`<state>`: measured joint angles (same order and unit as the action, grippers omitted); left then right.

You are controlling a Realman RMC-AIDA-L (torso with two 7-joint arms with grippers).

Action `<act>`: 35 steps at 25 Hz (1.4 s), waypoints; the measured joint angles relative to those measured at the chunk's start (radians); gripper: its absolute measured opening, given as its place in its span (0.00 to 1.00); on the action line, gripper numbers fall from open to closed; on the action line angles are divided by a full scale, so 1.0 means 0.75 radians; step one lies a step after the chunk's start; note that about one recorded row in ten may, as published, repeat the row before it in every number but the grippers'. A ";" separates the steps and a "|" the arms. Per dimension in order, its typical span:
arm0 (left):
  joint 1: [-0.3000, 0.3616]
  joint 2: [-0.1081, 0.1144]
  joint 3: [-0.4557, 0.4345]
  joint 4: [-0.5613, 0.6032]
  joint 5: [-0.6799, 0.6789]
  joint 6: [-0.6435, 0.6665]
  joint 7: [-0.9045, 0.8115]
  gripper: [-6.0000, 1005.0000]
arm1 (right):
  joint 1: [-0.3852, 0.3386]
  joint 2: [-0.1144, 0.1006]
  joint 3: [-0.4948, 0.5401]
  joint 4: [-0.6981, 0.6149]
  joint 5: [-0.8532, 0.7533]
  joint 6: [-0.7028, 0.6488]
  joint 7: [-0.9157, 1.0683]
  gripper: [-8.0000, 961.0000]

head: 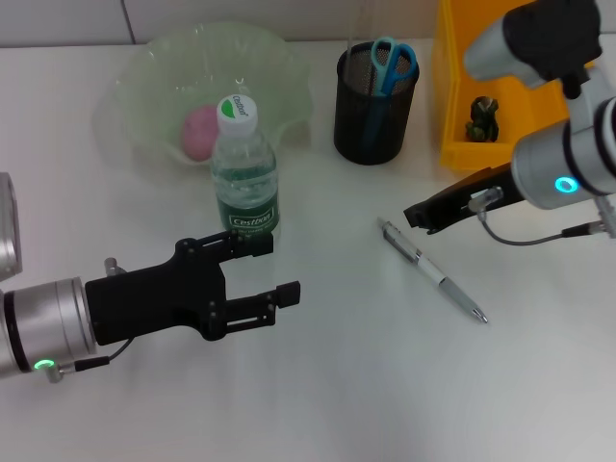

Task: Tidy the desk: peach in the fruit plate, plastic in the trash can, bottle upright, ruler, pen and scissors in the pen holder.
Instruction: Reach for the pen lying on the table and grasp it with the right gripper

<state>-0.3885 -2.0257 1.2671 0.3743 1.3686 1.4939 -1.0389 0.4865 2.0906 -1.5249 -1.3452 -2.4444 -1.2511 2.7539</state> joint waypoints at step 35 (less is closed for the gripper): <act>-0.019 -0.009 -0.010 0.000 0.006 -0.016 -0.009 0.75 | 0.114 -0.002 -0.118 0.173 -0.144 -0.052 0.075 0.37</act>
<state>-0.4028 -2.0328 1.2594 0.3742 1.3729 1.4819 -1.0460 0.5719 2.0893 -1.6133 -1.2156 -2.5525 -1.2900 2.8103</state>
